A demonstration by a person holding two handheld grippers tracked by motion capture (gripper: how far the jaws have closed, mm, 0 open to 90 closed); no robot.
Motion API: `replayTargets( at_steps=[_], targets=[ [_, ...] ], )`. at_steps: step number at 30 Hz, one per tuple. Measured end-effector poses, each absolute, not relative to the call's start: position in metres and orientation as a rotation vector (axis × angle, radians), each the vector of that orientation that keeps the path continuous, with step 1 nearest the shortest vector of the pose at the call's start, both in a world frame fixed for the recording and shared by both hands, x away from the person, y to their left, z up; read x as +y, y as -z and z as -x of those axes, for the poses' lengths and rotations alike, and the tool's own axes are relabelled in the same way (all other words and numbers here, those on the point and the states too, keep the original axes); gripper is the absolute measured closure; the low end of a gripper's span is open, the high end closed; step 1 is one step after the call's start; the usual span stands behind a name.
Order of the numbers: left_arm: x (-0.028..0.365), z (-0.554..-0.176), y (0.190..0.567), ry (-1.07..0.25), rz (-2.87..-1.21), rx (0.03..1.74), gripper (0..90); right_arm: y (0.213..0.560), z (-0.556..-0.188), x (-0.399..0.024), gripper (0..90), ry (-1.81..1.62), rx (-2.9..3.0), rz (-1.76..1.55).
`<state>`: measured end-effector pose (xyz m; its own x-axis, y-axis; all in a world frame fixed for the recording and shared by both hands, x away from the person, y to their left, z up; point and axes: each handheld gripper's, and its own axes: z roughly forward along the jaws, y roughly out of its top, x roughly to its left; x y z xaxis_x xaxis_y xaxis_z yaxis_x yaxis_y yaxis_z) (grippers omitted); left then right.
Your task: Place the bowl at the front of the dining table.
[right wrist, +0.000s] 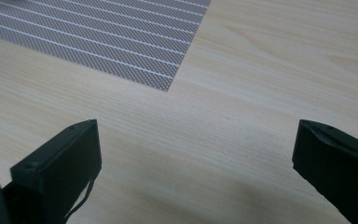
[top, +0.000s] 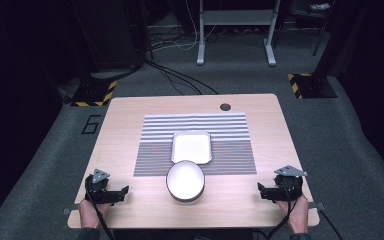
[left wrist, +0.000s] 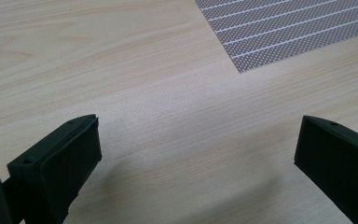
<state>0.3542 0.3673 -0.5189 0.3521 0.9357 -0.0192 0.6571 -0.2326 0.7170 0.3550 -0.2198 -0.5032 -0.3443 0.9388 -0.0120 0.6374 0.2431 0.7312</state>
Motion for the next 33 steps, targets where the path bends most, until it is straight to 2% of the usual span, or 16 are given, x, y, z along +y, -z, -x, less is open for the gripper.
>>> replayTargets(
  at_steps=[33],
  targets=[
    [0.346, -0.346, 0.492, -0.516, -1.969, 1.278, 0.0, 0.468, -0.361, -0.168, 1.6, -0.972, 2.161, -1.272]
  ],
)
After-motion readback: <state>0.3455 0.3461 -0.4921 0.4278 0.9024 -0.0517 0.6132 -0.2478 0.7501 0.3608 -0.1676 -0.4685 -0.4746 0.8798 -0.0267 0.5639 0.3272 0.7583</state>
